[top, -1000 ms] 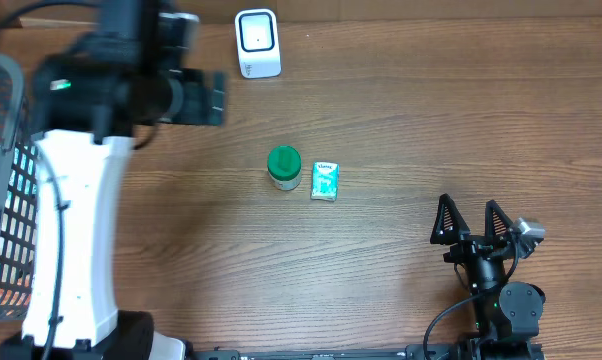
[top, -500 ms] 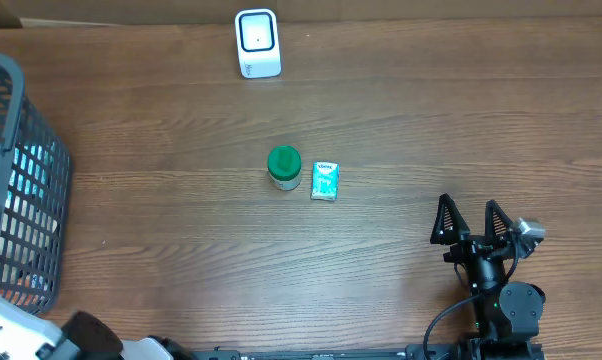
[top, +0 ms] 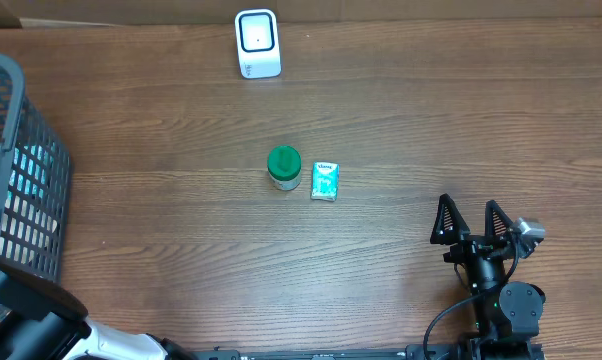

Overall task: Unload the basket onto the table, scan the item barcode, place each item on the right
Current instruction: 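Reach the left gripper back into the basket and grasp the mint-green pouch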

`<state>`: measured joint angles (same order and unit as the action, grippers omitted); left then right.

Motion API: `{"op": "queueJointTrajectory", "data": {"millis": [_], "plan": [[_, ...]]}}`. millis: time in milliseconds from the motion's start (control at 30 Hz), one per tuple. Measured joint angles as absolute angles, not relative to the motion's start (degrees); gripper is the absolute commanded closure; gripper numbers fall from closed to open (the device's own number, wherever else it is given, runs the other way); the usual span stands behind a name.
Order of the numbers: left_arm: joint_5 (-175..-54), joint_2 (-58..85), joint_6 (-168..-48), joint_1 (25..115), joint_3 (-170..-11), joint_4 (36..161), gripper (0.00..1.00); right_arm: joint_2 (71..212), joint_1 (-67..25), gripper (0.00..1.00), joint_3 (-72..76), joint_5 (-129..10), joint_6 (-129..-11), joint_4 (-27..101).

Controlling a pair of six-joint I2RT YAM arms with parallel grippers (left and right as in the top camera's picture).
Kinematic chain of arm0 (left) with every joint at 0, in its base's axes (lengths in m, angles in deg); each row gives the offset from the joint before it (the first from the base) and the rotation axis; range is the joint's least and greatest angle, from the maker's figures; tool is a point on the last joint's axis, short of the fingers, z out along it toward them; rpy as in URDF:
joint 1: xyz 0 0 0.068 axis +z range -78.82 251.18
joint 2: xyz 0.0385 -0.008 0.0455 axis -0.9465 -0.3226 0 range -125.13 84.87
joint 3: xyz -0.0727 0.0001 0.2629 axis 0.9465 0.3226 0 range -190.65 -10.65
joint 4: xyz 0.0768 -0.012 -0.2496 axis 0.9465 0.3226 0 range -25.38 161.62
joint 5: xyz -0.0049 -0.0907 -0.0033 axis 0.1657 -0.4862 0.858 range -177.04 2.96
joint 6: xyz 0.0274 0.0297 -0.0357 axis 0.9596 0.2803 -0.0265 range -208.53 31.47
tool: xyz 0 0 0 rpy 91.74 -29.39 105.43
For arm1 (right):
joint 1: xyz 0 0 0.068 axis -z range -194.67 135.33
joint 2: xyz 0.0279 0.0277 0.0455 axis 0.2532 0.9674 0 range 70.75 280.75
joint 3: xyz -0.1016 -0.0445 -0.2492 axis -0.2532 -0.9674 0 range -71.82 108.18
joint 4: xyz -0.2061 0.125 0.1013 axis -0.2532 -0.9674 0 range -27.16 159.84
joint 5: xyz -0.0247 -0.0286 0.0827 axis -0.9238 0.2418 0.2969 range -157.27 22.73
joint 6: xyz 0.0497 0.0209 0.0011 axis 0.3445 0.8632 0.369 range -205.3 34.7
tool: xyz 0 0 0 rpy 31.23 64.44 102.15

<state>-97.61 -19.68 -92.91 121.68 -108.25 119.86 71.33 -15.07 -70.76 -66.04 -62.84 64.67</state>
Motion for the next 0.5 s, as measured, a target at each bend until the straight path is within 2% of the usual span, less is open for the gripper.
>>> {"op": "queueJointTrajectory", "data": {"millis": [200, 500], "plan": [[-98.44, -21.27, -89.74, 121.51, -99.24, 107.93, 0.19, 71.33, -15.07, 0.0, -70.76, -66.04, -62.84, 64.71], [-96.69, -29.38, -88.1, 118.9, -99.18, 102.03, 0.16, 71.33, -15.07, 0.0, -70.76, -66.04, -62.82, 64.76]]}}
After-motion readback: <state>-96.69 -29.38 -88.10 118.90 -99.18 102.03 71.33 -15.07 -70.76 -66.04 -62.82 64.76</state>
